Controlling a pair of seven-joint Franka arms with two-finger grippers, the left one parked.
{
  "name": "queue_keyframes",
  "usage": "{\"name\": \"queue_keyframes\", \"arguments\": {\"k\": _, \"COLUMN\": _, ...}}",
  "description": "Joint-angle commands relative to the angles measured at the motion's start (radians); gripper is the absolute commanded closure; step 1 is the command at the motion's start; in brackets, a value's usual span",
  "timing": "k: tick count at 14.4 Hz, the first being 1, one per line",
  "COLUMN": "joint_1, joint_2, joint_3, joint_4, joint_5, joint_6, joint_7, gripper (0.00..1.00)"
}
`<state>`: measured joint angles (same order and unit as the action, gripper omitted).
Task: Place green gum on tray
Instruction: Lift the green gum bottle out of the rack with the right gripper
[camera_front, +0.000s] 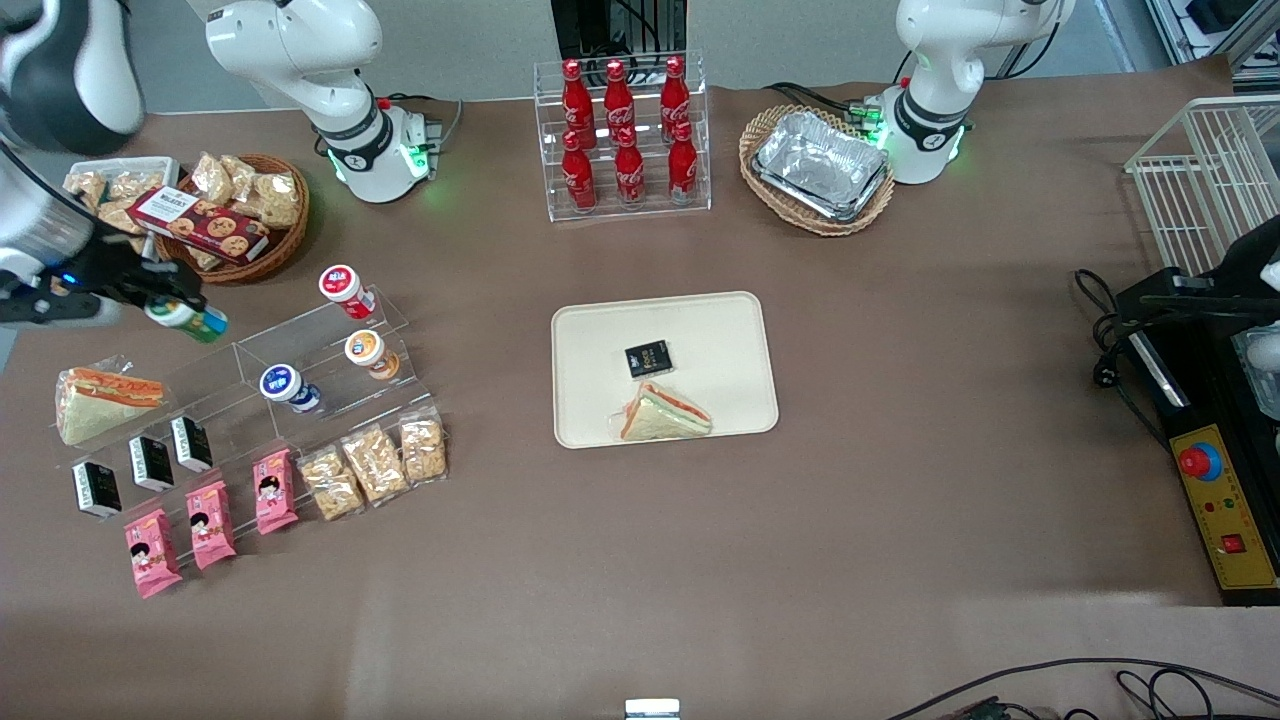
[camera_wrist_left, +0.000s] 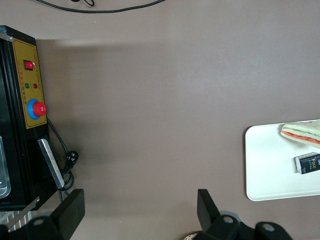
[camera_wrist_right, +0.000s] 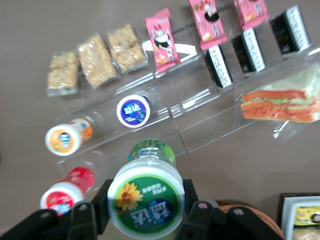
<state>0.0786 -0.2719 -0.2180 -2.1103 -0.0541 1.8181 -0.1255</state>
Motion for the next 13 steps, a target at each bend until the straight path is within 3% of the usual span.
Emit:
{"name": "queue_keyframes", "arguments": {"k": 1, "joint_1": 0.053, "joint_2": 0.051, "joint_3": 0.045, "joint_4": 0.194, "joint_5": 0.008, "joint_6": -0.152, "joint_7": 0.039, "gripper": 0.72}}
{"name": "queue_keyframes", "arguments": {"k": 6, "joint_1": 0.133, "joint_2": 0.126, "joint_3": 0.172, "joint_4": 0.365, "joint_5": 0.075, "joint_6": -0.273, "joint_7": 0.33, "gripper": 0.73}}
{"name": "queue_keyframes", "arguments": {"k": 9, "joint_1": 0.223, "joint_2": 0.171, "joint_3": 0.235, "joint_4": 0.366, "joint_5": 0.082, "joint_6": -0.26, "joint_7": 0.562, "gripper": 0.73}}
{"name": "queue_keyframes", "arguments": {"k": 13, "joint_1": 0.389, "joint_2": 0.275, "joint_3": 0.243, "joint_4": 0.363, "joint_5": 0.083, "joint_6": -0.163, "joint_7": 0.771, "gripper": 0.74}}
